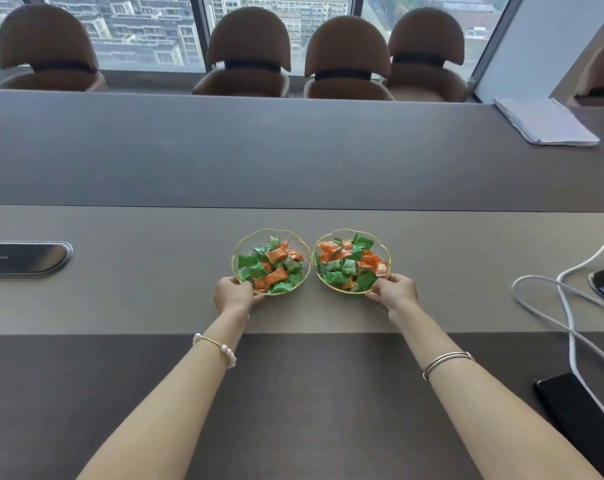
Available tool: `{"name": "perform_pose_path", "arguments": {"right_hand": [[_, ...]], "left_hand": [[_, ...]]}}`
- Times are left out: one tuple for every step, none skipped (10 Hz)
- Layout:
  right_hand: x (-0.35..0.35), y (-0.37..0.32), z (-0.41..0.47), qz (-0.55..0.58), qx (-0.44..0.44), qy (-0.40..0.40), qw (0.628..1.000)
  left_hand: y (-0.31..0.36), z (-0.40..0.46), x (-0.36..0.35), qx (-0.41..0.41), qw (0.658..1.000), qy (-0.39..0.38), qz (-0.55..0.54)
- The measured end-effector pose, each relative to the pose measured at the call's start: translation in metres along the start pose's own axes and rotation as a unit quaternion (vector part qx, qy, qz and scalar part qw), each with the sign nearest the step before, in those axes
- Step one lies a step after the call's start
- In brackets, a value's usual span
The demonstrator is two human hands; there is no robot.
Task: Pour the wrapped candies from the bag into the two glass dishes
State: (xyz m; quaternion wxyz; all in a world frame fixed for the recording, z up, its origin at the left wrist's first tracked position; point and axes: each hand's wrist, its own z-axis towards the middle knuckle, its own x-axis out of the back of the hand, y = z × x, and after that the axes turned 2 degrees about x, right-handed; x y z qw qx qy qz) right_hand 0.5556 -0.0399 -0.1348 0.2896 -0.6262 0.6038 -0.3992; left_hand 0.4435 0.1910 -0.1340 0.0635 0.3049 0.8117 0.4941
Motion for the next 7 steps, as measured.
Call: {"name": "perform_pose_path", "arguments": {"right_hand": [[-0.001, 0.006, 0.003, -0.026, 0.001, 0.003, 1.0], [0.001, 0.003, 0.002, -0.038, 0.006, -0.001, 0.999], [0.011, -0.011, -0.021, -0.024, 0.003, -0.039, 0.999], [0.046, -0.02, -0.07, -0.04, 0.011, -0.11, 0.993], [0.105, -0.019, -0.136, 0.039, 0.033, -0.143, 0.988], [0.18, -0.031, -0.198, 0.113, -0.003, -0.169, 0.979], [0.239, -0.052, -0.236, 0.082, 0.041, -0.185, 0.978]], "left_hand": [[-0.004, 0.002, -0.002, 0.007, 1.0, 0.001, 0.003], [-0.002, 0.004, 0.002, 0.015, 0.999, -0.011, 0.032], [0.005, -0.008, 0.013, -0.011, 0.995, -0.017, 0.094], [0.011, -0.055, 0.04, -0.075, 0.992, -0.036, 0.093], [0.004, -0.128, 0.085, -0.114, 0.988, -0.098, 0.042], [0.004, -0.199, 0.151, -0.177, 0.974, -0.128, 0.062], [0.032, -0.249, 0.206, -0.216, 0.97, -0.07, 0.081]]}}
